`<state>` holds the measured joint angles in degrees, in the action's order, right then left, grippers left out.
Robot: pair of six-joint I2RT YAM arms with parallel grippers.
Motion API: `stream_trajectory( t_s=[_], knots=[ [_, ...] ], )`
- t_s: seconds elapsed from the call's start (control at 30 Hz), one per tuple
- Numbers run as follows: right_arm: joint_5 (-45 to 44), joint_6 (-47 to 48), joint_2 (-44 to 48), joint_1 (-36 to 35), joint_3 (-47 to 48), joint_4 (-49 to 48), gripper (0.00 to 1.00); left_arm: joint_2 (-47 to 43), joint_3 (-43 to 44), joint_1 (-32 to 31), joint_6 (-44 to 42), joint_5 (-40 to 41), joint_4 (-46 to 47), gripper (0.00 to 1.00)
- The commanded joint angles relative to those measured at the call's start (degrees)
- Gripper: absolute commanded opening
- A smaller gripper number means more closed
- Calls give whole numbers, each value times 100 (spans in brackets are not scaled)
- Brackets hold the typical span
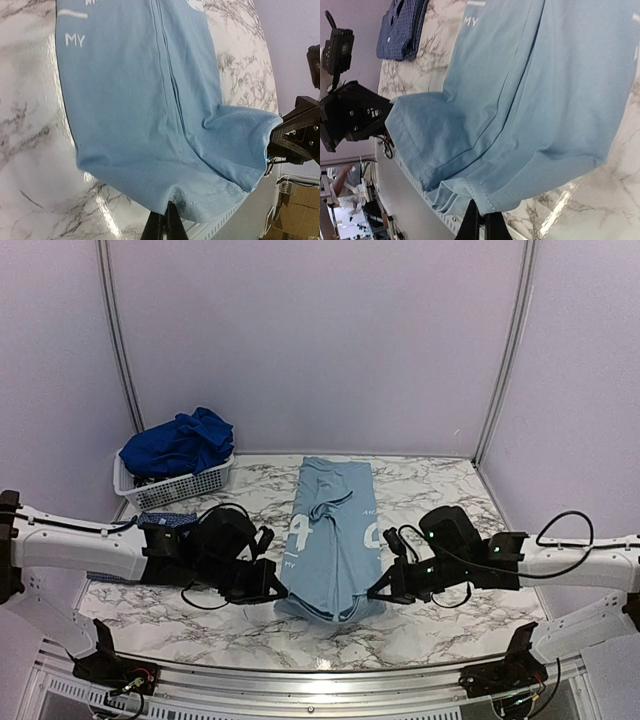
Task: Fold and stack the mixed laundry pile
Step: Pick up the rectangle-folded T-shirt from the center of the board, then fold the rectangle-folded T-shirt at the center of the board.
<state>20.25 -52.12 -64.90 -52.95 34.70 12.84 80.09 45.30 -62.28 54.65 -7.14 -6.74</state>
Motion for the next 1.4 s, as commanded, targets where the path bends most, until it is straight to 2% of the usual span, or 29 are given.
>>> stream_trajectory(
  t_s=[0.0,0.2,0.53,0.87,1.23,1.27,1.3,1.37],
  knots=[
    [47,866,-475,687,641,243,0,507,640,535,-598,-190,-231,0],
    [398,1610,-1311,1748,1359,196,0,1429,1738,1317,-1192,-334,-374,0],
    [985,2536,-3111,2858,2900,170,0,3010,3451,2210,-1683,-639,-495,0],
    [1419,2853,-4601,3209,4231,287,0,4118,4667,2633,-1829,-950,-530,0],
    [1448,2958,-5417,3396,5003,411,0,4831,5173,2886,-1801,-948,-530,0],
    [1446,3000,-5465,3410,5081,492,5,4846,5181,2917,-1792,-940,-530,6],
    [1430,3036,-5486,3410,5142,572,13,4844,5194,2948,-1777,-945,-530,17],
    [1392,3091,-5426,3435,5226,670,26,4776,5224,3004,-1825,-957,-536,33]
  ],
)
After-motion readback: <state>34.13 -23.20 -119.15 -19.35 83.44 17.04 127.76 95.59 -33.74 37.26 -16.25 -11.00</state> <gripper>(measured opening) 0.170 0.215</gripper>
